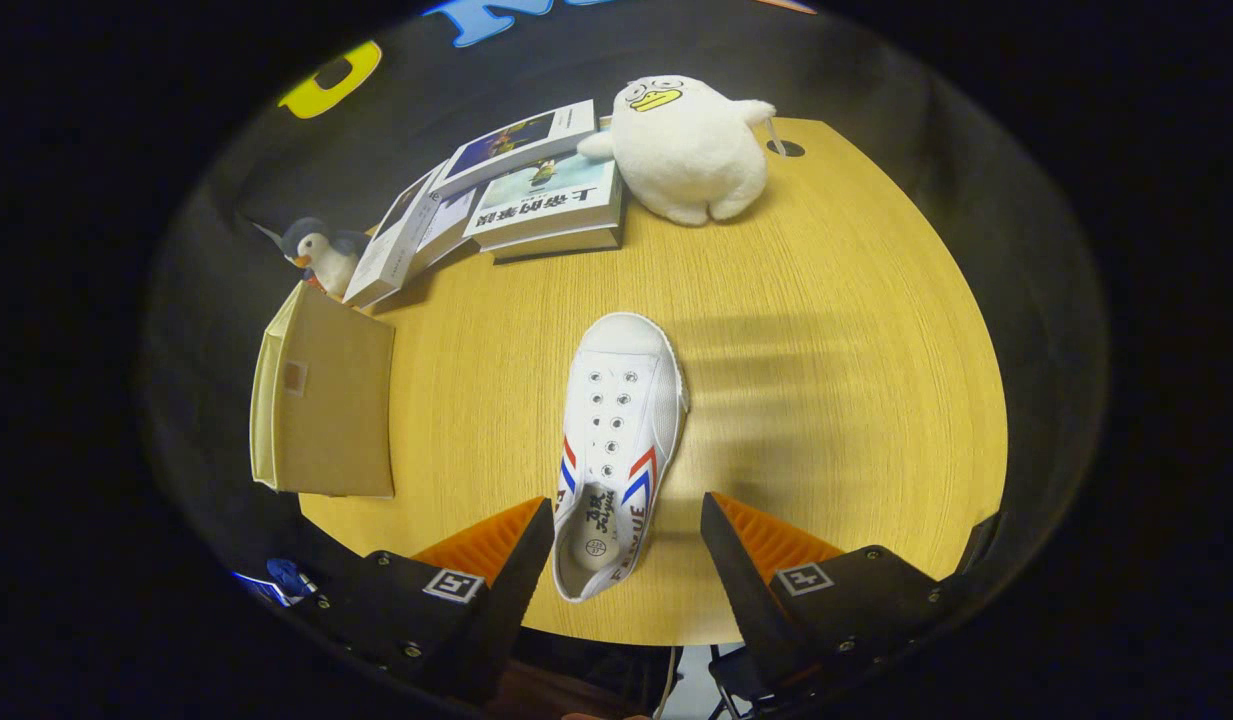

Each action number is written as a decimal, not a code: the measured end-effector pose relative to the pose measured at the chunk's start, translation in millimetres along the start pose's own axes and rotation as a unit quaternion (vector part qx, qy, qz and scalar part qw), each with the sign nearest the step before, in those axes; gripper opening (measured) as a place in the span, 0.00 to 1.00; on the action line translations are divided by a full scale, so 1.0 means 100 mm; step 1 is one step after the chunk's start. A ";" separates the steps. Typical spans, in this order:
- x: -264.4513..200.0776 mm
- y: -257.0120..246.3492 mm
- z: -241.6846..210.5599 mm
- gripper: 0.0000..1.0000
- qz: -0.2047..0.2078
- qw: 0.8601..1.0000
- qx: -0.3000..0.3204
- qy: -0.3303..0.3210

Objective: Open the storage box then place both shoes into the box .Put the left shoe in first, then the right shoe, with the right side of both shoes facing outward in a uniform manner.

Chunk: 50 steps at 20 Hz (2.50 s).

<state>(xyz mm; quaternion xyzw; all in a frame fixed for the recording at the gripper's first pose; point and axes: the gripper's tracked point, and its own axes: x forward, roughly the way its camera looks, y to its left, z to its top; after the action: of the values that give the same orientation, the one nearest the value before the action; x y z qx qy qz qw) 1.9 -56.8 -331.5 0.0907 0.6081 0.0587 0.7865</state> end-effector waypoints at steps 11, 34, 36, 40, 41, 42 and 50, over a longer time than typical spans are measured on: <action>0.70 -0.24 -0.23 0.89 -0.034 0.997 -0.019 0.072; 0.19 0.07 -0.05 0.01 0.017 0.996 0.057 0.067; 0.09 0.18 0.02 0.01 0.023 0.997 0.048 0.060; -0.08 0.49 0.09 0.00 0.045 0.996 0.050 0.066; -0.13 0.57 0.12 0.01 0.049 0.996 0.045 0.065; -0.17 0.65 0.13 0.00 0.052 0.996 0.038 0.064; -0.52 1.36 0.43 0.01 0.074 0.996 -0.024 0.048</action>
<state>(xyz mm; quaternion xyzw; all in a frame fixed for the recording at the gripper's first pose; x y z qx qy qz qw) 32.2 62.4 -242.4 0.1138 0.6349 0.1360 0.7520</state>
